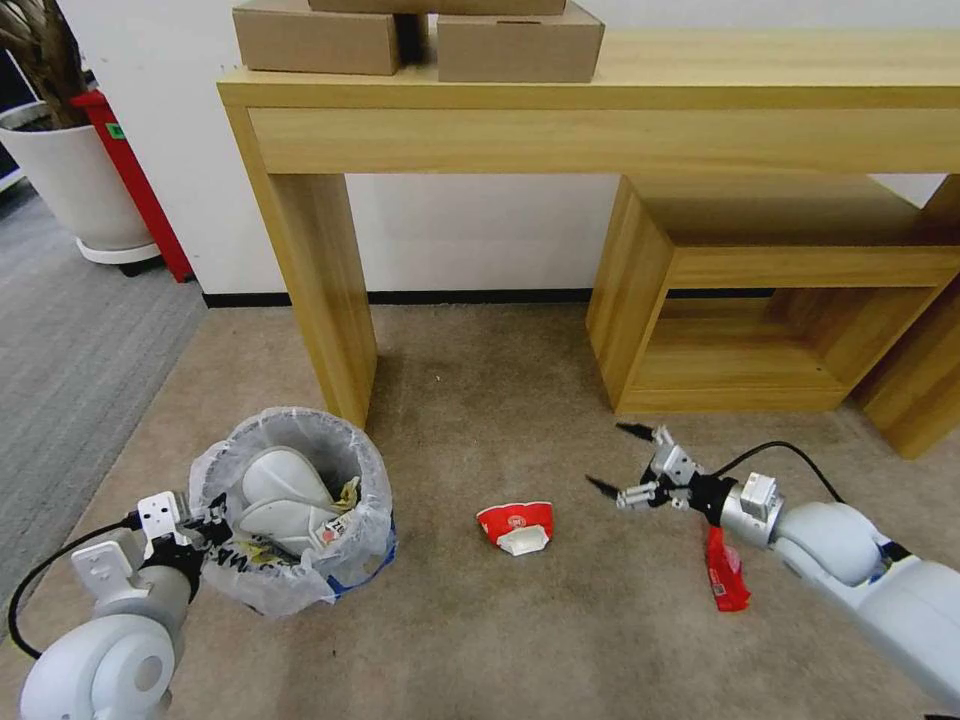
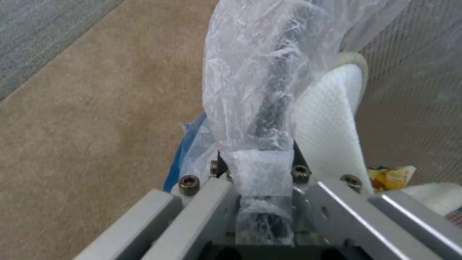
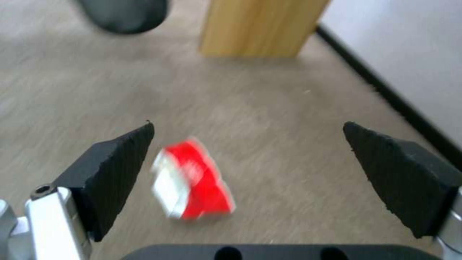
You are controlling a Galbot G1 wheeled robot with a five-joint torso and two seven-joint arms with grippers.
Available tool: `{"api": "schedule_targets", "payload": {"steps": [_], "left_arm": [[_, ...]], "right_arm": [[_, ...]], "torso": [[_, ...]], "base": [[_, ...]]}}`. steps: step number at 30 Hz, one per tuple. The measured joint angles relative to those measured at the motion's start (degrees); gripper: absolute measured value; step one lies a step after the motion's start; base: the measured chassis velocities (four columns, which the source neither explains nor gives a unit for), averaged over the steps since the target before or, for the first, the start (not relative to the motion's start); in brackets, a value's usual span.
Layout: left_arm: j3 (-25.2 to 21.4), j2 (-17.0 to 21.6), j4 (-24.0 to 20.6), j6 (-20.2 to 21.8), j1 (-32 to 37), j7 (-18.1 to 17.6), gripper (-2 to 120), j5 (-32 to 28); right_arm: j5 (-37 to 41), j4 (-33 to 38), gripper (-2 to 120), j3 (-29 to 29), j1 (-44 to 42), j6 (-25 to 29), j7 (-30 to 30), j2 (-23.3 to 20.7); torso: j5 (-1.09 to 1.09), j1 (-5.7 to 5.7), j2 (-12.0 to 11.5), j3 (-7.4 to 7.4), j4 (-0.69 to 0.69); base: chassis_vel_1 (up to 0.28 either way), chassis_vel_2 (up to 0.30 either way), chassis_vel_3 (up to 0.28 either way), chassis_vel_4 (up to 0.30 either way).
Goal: Pick up the trash bin and place the garbage on the floor into it.
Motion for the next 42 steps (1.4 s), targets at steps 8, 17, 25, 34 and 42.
{"api": "schedule_targets", "payload": {"steps": [8, 17, 25, 34, 42], "left_arm": [[0.5, -1.4, 0.9, -0.2, 0.1, 0.4, 1, 1.4], [0.4, -2.2, 0.9, -0.3, 0.2, 0.5, 1, 1.5], [0.4, -3.2, 1.6, -1.0, -0.1, 0.6, 1, 2.0], [0.3, -3.4, 3.0, -1.6, -0.9, 0.7, 1, 2.1], [0.4, -3.3, 4.7, -2.1, -1.9, 0.8, 1, 2.0]], "right_arm": [[-5.5, -8.6, 98, -11.0, 10.9, 3.2, -3.2, 2.2], [-4.5, -16.6, 100, -29.5, 26.5, 2.9, -3.5, 9.4], [-4.0, -23.7, 100, -41.7, 38.6, 2.4, -6.9, 13.8], [-6.3, -27.8, 100, -48.0, 43.5, -0.6, -7.0, 17.7], [-6.9, -34.2, 100, -52.1, 44.3, 0.1, -6.4, 22.0]], "torso": [[0.0, 0.0, 0.0, 0.01, -0.01], [-0.01, 0.0, 0.0, 0.01, 0.01], [-0.03, 0.0, 0.0, 0.01, 0.01], [-0.01, 0.0, 0.0, 0.01, 0.0], [-0.01, 0.0, 0.0, 0.01, 0.0]], "base": [[0.0, 0.0, 0.0, 0.0], [0.0, 0.0, 0.0, 0.0], [0.0, 0.0, 0.0, 0.0], [0.0, 0.0, 0.0, 0.0], [0.0, 0.0, 0.0, 0.0]]}}
